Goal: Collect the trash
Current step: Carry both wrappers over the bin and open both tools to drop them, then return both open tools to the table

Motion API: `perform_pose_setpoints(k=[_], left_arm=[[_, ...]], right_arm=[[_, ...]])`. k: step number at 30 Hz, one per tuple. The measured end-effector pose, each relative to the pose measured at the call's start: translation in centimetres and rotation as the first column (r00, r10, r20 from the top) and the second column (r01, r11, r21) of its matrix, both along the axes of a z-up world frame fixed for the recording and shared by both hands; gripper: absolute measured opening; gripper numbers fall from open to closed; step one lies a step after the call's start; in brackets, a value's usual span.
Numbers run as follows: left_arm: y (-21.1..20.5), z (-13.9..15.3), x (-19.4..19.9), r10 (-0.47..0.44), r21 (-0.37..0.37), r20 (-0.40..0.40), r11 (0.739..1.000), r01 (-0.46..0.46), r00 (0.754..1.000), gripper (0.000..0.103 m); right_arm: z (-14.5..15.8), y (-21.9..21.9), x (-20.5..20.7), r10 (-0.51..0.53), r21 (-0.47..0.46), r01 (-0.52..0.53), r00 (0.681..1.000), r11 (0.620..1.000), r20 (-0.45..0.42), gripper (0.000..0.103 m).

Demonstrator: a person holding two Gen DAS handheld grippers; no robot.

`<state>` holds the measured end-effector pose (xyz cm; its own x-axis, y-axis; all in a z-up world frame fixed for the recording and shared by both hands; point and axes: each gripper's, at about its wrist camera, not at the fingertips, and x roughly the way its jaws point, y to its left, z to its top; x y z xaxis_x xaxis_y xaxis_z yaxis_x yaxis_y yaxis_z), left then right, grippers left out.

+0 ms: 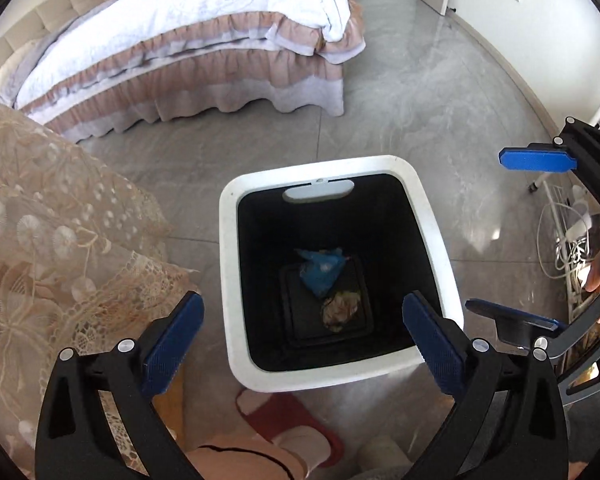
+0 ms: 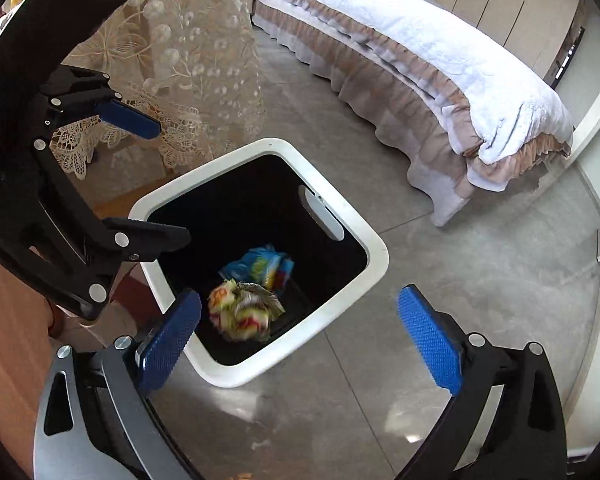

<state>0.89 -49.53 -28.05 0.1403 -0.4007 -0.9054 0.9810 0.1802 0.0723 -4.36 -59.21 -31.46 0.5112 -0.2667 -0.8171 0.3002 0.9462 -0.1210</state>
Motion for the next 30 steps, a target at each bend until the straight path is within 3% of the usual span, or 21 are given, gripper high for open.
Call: perform_pose_setpoints(k=[7,13,17,25,28,30], left_arm=[[1.5,4.4,-0.5,0.028,-0.113,0.081,0.993,-0.018,0.996,0.098],[3.9,9.4,-0.2,0.098,-0.221,0.125,0.973,-0.068,0.987,0.098],[6.3,12.5,0.4,0.187,-0.295,0.158,0.946,-0.134,0.97,0.098],[12.9,17.9,1.9,0.437,-0.452,0.203,0.836,-0.312,0.876,0.098],[16.2,19.5,2.7,0.532,-0.506,0.176,0.77,-0.388,0.828,0.098],[18.7,20.6,3.3,0.602,-0.543,0.164,0.717,-0.438,0.782,0.098]], right_arm=[[2.4,0.2,-0.2,-0.033,-0.049,0.036,0.998,0.998,0.056,0.098],[7.2,2.1,-0.5,-0.016,-0.091,0.033,0.984,0.995,0.178,0.098],[10.5,3.6,-0.6,0.015,-0.139,0.021,0.967,0.99,0.253,0.098],[16.5,6.4,-0.5,0.032,-0.129,0.024,0.909,0.991,0.415,0.098],[18.6,8.2,0.0,0.052,-0.117,0.007,0.872,0.993,0.487,0.098],[19.9,9.6,0.5,0.066,-0.12,-0.002,0.844,0.993,0.532,0.098]])
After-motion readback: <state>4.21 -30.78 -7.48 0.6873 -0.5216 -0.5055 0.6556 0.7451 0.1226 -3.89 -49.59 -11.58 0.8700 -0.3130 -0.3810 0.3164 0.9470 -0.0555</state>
